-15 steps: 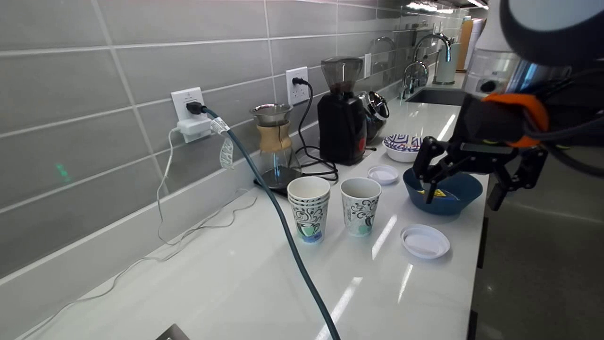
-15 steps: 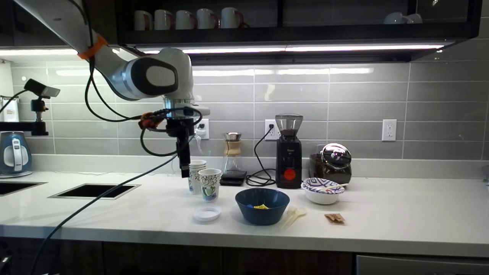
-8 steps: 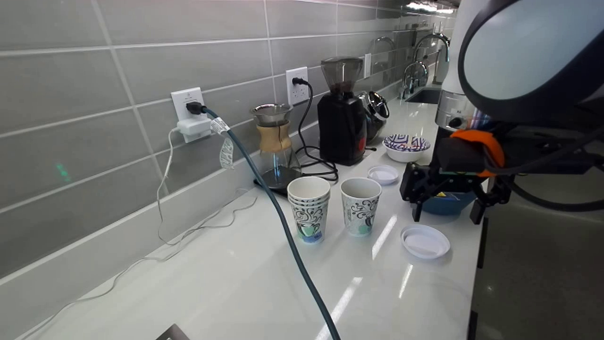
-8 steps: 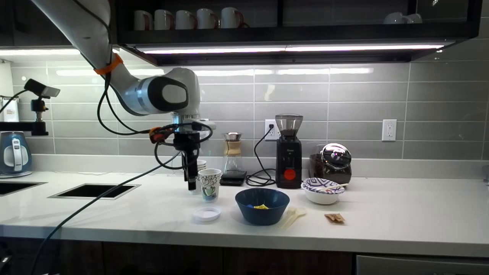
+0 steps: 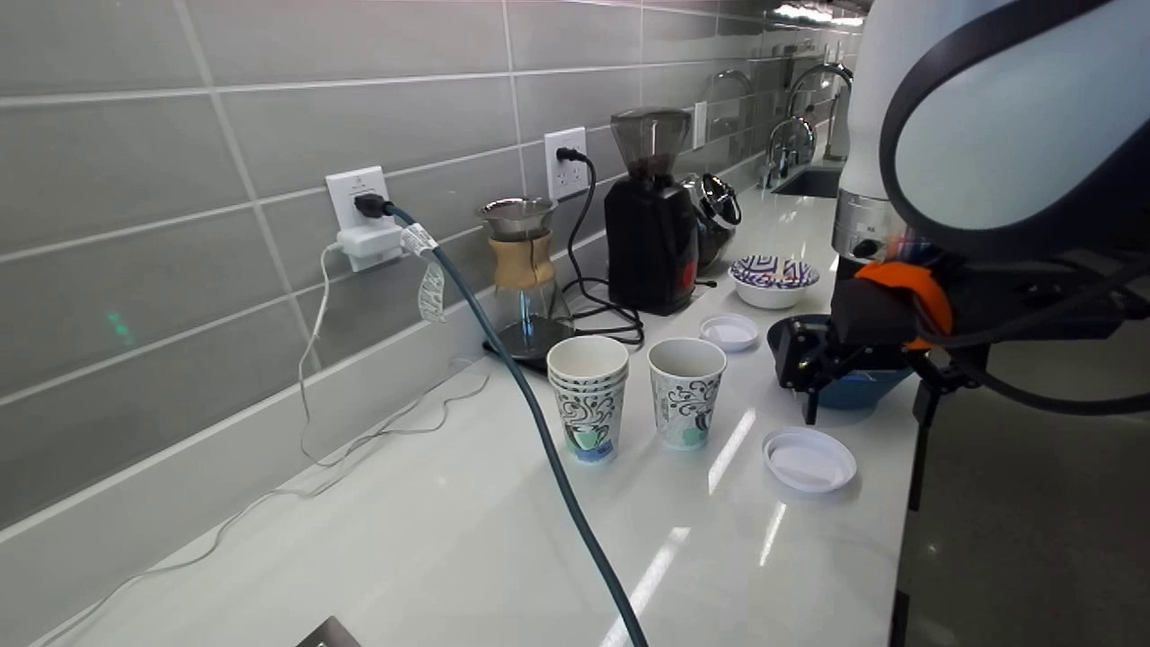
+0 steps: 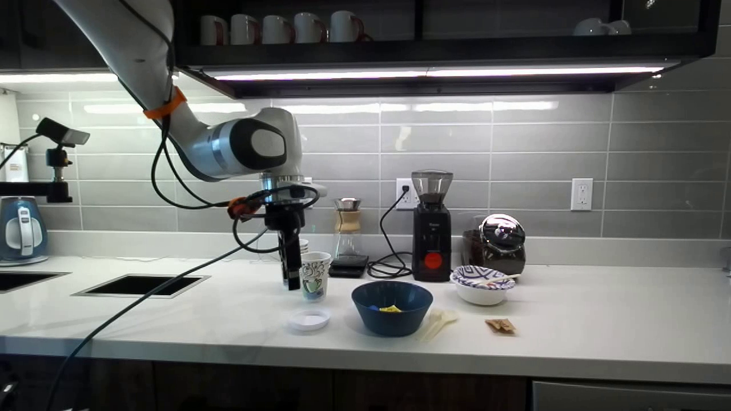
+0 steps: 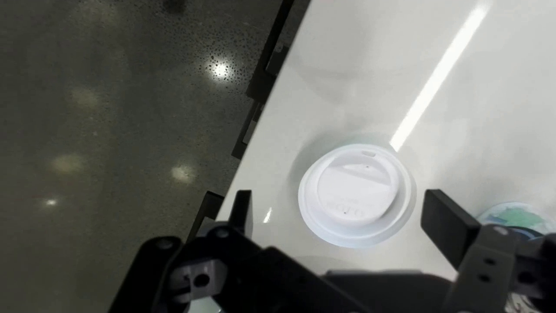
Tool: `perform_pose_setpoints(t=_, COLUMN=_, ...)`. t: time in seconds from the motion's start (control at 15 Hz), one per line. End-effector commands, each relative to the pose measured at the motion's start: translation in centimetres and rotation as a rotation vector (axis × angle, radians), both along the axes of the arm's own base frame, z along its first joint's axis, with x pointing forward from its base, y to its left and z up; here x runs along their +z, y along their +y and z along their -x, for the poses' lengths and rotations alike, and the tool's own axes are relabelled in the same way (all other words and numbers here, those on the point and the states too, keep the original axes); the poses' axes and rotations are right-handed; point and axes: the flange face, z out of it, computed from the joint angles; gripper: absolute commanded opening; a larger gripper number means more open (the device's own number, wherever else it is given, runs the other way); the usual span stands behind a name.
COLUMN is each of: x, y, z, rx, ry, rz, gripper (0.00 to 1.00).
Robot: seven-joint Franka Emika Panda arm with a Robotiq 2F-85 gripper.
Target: Flip the styrofoam cup lid
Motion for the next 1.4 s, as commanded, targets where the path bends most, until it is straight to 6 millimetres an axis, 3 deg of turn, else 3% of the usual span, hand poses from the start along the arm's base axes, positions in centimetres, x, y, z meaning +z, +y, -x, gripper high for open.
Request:
perform_pose_setpoints(t=0.0, x=-2.3, y=1.5, z=-1.9, rx=-0.031, ry=-0.013, rz=0.054, gripper=1.0)
perform_pose_setpoints(t=0.4, x=-5.6, y=4.0, z=-3.8, rx=-0.046, ry=-0.032, rz=0.103, gripper=1.0)
perform_pose_setpoints(t=0.73, x=-8.2, y=4.4, z=-5.1, rx=-0.057, ry=-0.03, rz=0.109, gripper=1.0)
perform_pose_setpoints(t=1.33, x=-8.8, y=4.8, z=-6.1, rx=-0.061, ry=-0.028, rz=0.108, gripper=1.0)
